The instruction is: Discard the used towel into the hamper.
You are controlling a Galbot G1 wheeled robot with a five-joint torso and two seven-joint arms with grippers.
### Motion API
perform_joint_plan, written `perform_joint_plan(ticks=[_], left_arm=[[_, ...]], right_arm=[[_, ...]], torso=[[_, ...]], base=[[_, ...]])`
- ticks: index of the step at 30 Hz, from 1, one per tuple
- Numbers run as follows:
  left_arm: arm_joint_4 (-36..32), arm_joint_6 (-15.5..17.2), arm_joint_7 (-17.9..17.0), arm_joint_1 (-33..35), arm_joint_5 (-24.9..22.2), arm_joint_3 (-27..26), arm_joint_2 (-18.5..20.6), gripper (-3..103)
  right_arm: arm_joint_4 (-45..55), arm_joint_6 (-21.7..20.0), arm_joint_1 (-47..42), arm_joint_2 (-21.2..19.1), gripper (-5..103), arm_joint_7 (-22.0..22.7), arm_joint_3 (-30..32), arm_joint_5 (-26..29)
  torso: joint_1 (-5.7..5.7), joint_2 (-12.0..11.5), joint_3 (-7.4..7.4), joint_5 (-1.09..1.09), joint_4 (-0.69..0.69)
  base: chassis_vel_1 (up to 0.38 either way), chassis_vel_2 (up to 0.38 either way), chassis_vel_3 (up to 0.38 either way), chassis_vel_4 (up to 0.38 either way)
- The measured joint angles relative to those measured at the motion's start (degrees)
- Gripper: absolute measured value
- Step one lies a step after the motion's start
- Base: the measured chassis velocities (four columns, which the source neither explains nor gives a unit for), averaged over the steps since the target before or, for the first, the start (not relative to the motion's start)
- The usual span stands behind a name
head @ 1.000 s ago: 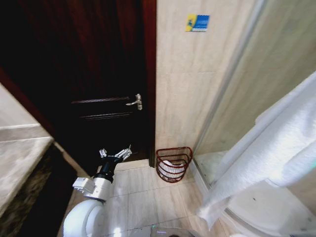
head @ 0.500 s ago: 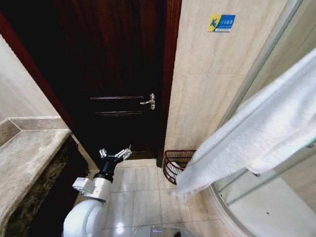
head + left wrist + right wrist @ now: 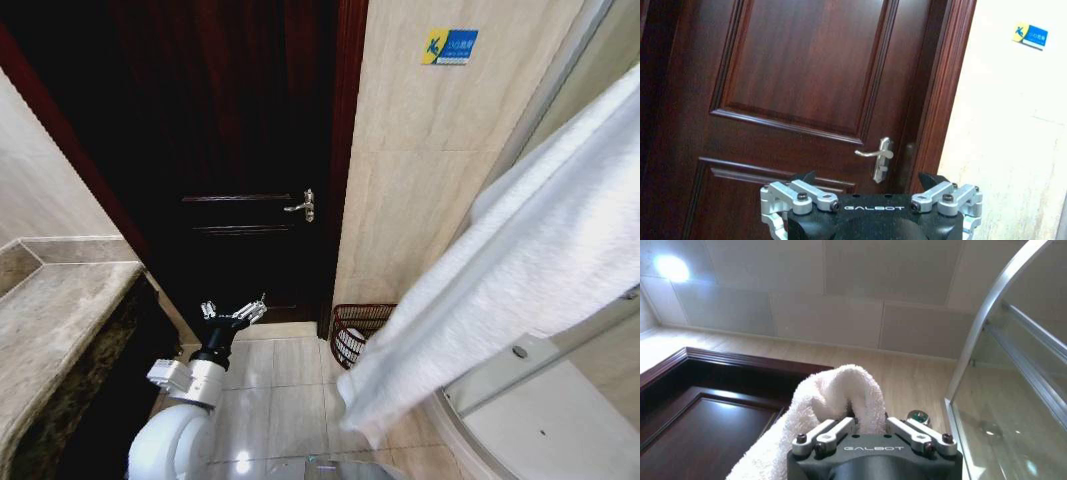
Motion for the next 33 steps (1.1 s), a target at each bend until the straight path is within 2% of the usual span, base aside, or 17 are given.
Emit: perform_joint_plan(ticks=[15,26,33], left_arm=[[0.0,0.0,0.0,0.0,0.0,0.0,0.0,100],[0.0,0.0,0.0,0.0,0.0,0.0,0.0,100],[0.0,0.0,0.0,0.0,0.0,0.0,0.0,100]], right_arm=[[1.2,-0.5,0.9,-0.4,8,-0.2,1.1,3.2],[-1.6,0.0,5.8,-6.4,8,0.4,-0.1,5.0],[-5.1,0.5,9.8,-7.6,8,-0.8,-3.2,3.9]], torso=[[0.04,0.0,0.02,0.01,0.01],[0.01,0.0,0.01,-0.01,0.01],[-0.03,0.0,-0.01,0.01,0.0]], base=[[-0.137,0.14,0.148,-0.146],[-0.116,0.128,0.119,-0.11],[0.076,-0.006,-0.006,0.069]])
